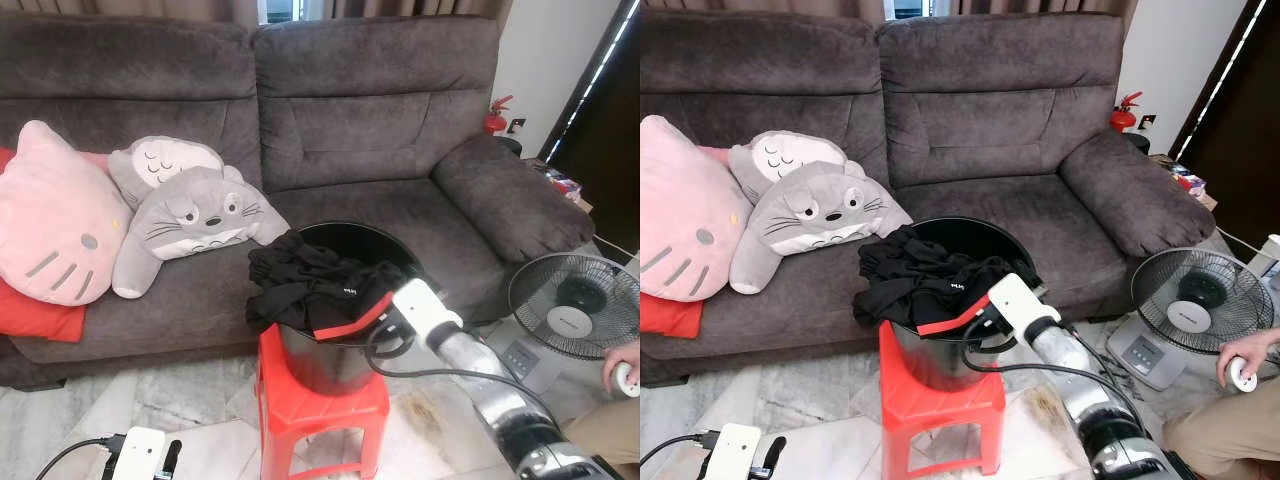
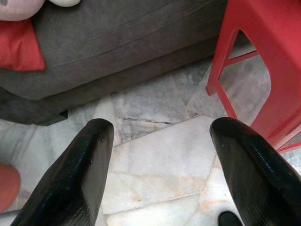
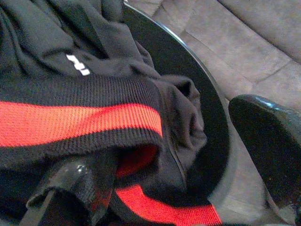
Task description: Hang hanger
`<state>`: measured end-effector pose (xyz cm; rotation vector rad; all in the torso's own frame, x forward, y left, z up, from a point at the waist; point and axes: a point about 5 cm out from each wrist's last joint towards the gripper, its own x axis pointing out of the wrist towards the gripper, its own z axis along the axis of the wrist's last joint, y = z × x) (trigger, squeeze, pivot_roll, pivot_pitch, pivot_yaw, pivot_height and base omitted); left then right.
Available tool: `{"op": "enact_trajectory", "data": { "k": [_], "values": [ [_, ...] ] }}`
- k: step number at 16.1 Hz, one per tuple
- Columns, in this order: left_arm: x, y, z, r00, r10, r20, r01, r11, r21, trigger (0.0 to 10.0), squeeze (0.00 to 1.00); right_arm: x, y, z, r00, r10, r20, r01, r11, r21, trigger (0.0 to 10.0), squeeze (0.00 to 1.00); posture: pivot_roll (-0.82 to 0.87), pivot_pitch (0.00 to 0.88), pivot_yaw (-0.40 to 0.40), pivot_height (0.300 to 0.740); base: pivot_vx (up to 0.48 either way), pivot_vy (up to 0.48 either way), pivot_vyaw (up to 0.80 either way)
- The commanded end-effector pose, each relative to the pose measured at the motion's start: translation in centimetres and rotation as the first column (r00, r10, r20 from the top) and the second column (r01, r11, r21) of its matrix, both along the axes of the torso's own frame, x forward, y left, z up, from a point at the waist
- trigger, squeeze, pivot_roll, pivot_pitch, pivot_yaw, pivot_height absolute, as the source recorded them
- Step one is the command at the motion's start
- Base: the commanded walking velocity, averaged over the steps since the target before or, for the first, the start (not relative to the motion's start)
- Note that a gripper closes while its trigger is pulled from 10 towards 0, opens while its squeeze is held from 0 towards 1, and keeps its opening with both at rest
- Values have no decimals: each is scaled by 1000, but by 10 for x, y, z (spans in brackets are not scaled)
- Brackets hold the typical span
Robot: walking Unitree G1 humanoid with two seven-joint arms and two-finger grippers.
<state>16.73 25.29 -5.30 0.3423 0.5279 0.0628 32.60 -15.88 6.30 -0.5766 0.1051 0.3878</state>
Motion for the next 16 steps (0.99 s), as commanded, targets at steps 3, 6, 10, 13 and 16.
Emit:
{"op": "enact_trajectory", "data": {
  "k": [3, 6, 10, 13, 16],
  "values": [
    [3, -2, -1, 1000, -16, -17, 16, 1000, 15, 10000, 0, 5, 3, 2, 998, 18, -58, -12, 995, 102, 10000, 0, -21, 0, -43, 740, 0, 0, 0],
    [0, -1, -4, 998, -6, -55, 7, 1000, 19, 10000, 0, 13, 1, 12, 1000, -15, 1, 14, 996, 90, 10000, 0, -19, 3, -45, 740, 0, 0, 0],
    [-16, -6, -12, 997, -4, -81, 5, 1000, 22, 10000, 0, 19, -5, 18, 998, -63, 19, 61, 995, 79, 10000, 0, -12, 7, -48, 740, 0, 0, 0],
    [-28, -8, -15, 996, -5, -86, 7, 1000, 22, 10000, 0, 19, -4, 12, 998, -68, -18, 69, 997, 45, 10000, 0, -9, 8, -50, 740, 0, 0, 0],
    [-23, -6, -13, 997, -6, -79, 8, 1000, 29, 10000, 0, 19, -7, 5, 992, -109, -57, 109, 994, 9, 10000, 0, -8, 6, -49, 740, 0, 0, 0]
  ]
}}
